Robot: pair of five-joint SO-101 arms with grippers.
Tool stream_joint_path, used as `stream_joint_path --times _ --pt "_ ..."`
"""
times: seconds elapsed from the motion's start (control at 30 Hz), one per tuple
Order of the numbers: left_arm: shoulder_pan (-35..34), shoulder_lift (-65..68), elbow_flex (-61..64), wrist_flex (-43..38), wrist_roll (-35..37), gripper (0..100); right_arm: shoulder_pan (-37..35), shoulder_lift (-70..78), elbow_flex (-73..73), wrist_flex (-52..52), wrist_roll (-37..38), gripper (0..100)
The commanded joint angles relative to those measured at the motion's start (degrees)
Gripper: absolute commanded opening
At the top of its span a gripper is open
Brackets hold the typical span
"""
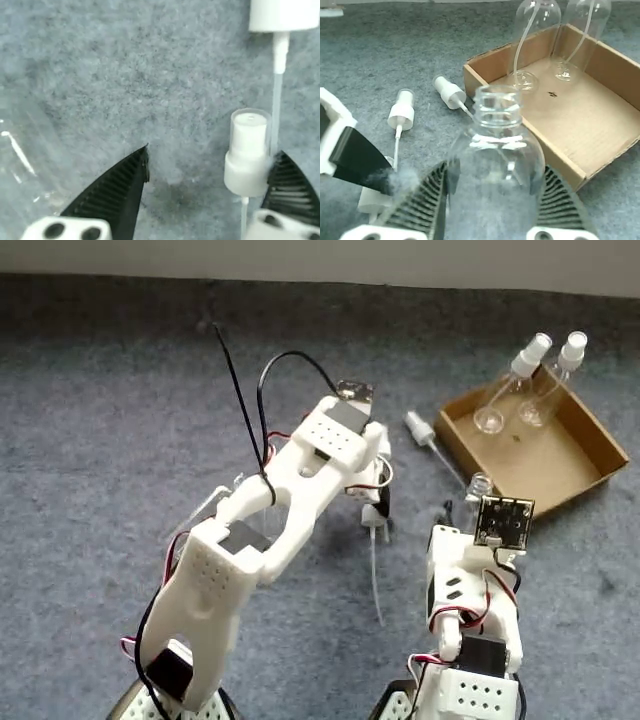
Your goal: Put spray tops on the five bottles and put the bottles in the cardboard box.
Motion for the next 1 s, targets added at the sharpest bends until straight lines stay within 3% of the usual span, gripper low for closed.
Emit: stream_joint_path --times 0.0,0.27,0.53,0.97 --pt "-1.4 -0.7 -3.0 2.9 0.8 34 0.6 -1.2 1.0 -1.5 -0.2 14.1" --pt "-5.4 -1.0 -3.0 5.1 0.8 34 0.5 -1.2 1.0 -1.5 -0.2 14.1" --pt "-5.2 -0.7 -3.1 5.6 0.6 19 0.5 -1.2 1.0 -1.5 -0.1 14.1" --pt "-1.5 -0.7 -2.9 8.3 0.8 28 0.4 -1.2 1.0 -1.5 -0.1 14.1"
